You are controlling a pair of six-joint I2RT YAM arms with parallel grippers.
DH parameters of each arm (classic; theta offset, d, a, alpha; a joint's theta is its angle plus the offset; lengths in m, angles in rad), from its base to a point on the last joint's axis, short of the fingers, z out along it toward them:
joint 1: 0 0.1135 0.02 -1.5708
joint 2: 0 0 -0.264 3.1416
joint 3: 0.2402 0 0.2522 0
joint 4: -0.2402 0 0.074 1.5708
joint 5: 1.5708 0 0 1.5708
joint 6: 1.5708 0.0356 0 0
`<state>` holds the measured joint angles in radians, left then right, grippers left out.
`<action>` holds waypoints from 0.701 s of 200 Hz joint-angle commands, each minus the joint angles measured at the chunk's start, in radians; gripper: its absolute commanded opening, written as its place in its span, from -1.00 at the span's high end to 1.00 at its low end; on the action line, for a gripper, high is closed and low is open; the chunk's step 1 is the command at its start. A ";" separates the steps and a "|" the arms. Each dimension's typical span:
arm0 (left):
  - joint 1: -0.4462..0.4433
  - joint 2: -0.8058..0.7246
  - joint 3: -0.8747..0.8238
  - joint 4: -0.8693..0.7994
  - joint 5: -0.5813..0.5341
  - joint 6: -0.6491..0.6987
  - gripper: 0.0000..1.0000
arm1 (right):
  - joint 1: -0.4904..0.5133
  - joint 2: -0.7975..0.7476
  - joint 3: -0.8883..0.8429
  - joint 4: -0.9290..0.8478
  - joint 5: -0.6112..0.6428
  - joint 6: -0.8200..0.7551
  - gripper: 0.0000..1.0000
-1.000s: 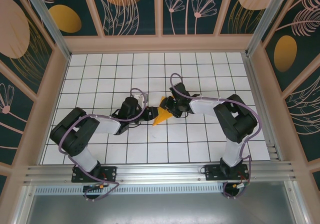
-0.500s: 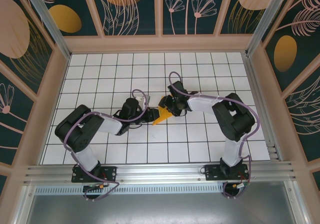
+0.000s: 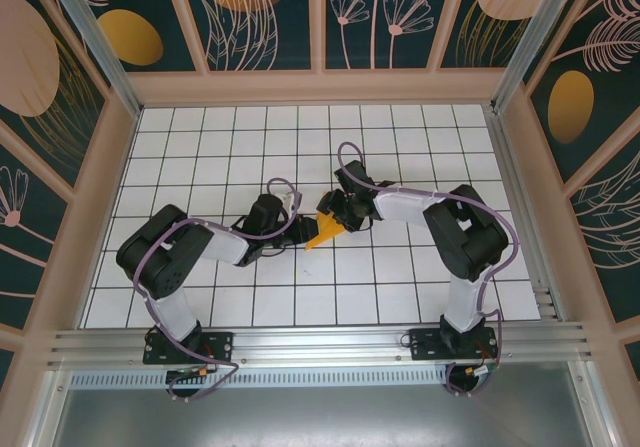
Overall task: Fold a paper plane with a square sheet of paper (pick it up from the middle)
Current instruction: Fourth fold the wing at the center of the table.
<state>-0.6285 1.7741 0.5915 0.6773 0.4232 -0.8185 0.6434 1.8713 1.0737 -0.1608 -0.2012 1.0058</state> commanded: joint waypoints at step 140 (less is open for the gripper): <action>-0.002 0.039 0.048 -0.117 -0.061 0.033 0.65 | -0.011 0.066 -0.080 -0.082 0.115 -0.059 -0.17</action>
<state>-0.6285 1.7939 0.6212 0.5972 0.3801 -0.8051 0.6434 1.8656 1.0649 -0.1501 -0.2020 0.9760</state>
